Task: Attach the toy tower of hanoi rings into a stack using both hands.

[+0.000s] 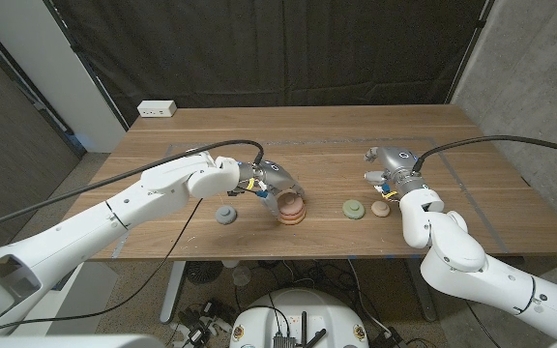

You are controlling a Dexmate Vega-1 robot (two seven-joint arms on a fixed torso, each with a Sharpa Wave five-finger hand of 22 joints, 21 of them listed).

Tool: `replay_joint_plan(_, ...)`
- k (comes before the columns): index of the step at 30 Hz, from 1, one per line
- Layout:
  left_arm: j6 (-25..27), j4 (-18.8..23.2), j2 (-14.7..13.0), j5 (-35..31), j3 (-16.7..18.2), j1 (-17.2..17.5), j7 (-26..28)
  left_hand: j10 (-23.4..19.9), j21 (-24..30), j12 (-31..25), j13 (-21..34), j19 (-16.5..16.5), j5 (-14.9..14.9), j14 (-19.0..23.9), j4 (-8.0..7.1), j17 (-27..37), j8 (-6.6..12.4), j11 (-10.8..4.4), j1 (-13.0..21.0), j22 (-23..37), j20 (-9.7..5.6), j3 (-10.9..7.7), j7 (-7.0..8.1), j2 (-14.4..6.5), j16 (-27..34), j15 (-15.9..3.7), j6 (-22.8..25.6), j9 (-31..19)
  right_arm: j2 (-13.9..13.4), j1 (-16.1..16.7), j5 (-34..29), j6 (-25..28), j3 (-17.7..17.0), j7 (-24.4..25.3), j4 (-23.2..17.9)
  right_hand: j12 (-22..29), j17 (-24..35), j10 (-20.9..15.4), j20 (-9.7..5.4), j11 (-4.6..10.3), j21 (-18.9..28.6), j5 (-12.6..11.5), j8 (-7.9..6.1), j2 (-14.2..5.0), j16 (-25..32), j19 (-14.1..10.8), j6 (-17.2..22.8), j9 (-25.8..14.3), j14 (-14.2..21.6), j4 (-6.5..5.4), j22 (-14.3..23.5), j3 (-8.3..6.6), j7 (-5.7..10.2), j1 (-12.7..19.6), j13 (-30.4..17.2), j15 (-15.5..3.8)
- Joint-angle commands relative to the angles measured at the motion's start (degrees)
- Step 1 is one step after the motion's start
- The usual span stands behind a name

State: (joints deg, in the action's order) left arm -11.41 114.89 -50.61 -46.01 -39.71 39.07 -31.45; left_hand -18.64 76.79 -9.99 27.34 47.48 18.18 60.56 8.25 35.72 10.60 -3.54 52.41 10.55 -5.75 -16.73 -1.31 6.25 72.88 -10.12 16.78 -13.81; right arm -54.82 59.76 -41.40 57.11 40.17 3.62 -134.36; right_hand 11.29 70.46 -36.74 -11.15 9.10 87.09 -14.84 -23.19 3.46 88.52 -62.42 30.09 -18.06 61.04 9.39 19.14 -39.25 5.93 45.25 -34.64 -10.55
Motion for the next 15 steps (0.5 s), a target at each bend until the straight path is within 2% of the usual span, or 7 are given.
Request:
replay_joint_plan(1,1.3,0.6,-0.4,-0.3,1.3,0.9,1.3,0.5,0.0,-0.4,-0.1,-0.3,-0.2,-0.4,-0.04,-0.1,0.15,0.09,-0.3,0.2,-6.07,0.27,0.06,-0.2,0.1,-2.34,-0.3,0.1,0.2,-0.3,0.2,-0.2,-0.1,-0.2,0.3,0.4,0.3,-0.4,-1.38,0.09,0.4,-0.2,-0.5,-0.25,0.3,-0.4,0.2,-0.2,0.7,0.1,0.0,-0.53,0.04,0.1,-0.3,-1.84)
replay_joint_plan(15,4.5,2.4,-2.2,1.6,4.2,3.3,3.5,-0.8,0.0,-1.2,-0.6,0.0,-0.4,-0.3,0.02,-0.4,1.07,-0.09,-0.2,0.3,-6.11,0.38,0.26,-0.9,0.7,-2.34,1.0,0.4,1.0,-0.3,1.5,-1.0,-0.5,1.2,1.3,0.4,0.3,-0.4,-1.38,0.1,0.4,-0.2,-0.49,-0.26,0.3,-0.4,0.1,-0.1,0.7,0.09,0.0,-0.54,-0.05,0.1,-0.4,-1.84)
